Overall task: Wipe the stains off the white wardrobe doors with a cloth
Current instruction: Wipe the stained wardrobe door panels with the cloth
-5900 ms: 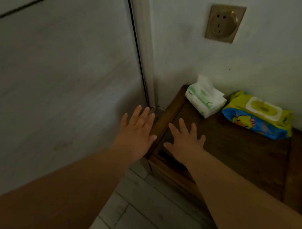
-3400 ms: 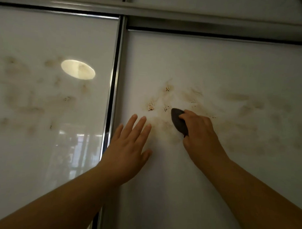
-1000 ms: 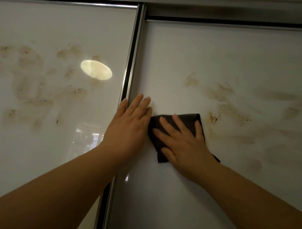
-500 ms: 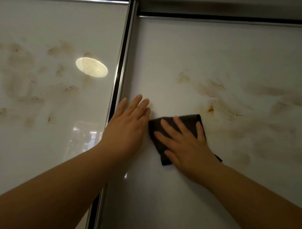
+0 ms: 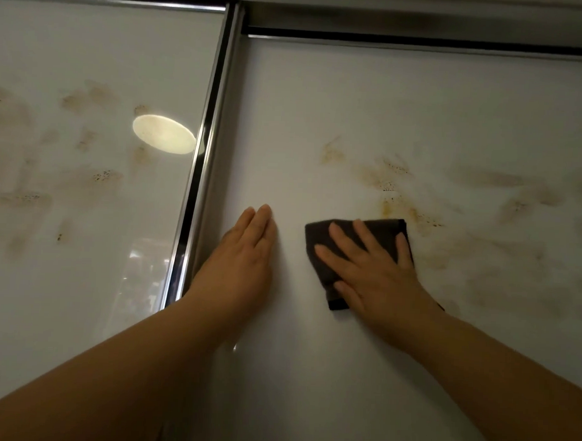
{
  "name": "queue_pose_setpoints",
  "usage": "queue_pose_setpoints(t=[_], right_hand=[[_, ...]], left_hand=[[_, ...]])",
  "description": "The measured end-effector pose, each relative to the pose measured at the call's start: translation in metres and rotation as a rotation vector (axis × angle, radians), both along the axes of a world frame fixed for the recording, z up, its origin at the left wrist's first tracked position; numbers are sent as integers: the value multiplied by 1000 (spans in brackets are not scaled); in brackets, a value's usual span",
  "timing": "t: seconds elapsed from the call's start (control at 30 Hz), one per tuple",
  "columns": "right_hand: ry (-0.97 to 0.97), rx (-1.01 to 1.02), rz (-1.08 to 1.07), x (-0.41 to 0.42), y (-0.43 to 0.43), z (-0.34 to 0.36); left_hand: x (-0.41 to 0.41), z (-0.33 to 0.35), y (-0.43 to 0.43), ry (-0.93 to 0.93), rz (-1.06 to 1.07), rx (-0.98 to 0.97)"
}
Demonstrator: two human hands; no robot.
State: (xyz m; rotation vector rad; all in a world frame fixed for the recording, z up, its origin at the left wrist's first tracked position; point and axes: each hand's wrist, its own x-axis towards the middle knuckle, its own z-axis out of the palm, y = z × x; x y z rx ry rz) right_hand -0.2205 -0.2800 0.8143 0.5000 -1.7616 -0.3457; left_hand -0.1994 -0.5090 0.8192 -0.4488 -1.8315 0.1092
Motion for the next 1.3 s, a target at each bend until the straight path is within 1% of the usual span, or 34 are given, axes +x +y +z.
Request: queue_pose_setpoints(t=[0.07,0.13,0.2,0.27,0.3,0.37,0.43,0.53,0.57,0.63,0.67,0.73,0.77,0.87,0.9,1.0,1.03,1.1,1.17,1.23,1.3], right_hand=[[-13,62,-2,-1,18,-5],[-32,52,-28,2,30,5],[-20,-62,-35,6,34,30],[-79,-218,-41,6,25,54],[-99,-245,-44,6,15,60],[-87,-197,-26,8,-5,54],[-2,-88,-4,4,-11,28],[7,37,-5,-3,18,4],[-2,36,-24,-4,29,7],[-8,-55,-52,3,37,31],[0,-113,-50,6,35,48],[-52,-223,-17,4,20,76],[-64,-234,-13,5,9,82],[-32,-143,24,1,-7,73],[13,-97,25,0,-5,65],[33,-32,11,-2,18,55],[25,-46,0,-1,24,60],[11,-142,10,3,29,84],[-75,-241,19,4,17,111],[-96,-251,49,6,-6,120],[-80,-206,72,2,-19,108]], left_hand=[[-3,0,0,32,-19,14],[-8,0,-1,87,-42,19],[-12,2,-3,133,-26,31],[-14,2,-3,145,-6,33],[-15,1,-4,133,-1,25],[-15,-1,-5,133,14,0],[-11,-3,-6,125,23,-9],[-11,-3,-8,125,34,-12],[-12,-3,-8,130,44,-17],[-15,2,-6,149,42,-12],[-15,6,-3,150,41,-11],[-15,15,6,166,39,10],[-16,20,12,167,26,30],[-17,30,26,154,-32,78],[-16,33,28,151,-48,86],[-18,38,23,117,-48,103],[-19,40,21,127,-33,101],[-22,42,14,167,3,72],[-23,43,11,172,24,57],[-20,44,12,177,30,37],[-16,44,14,192,45,35]])
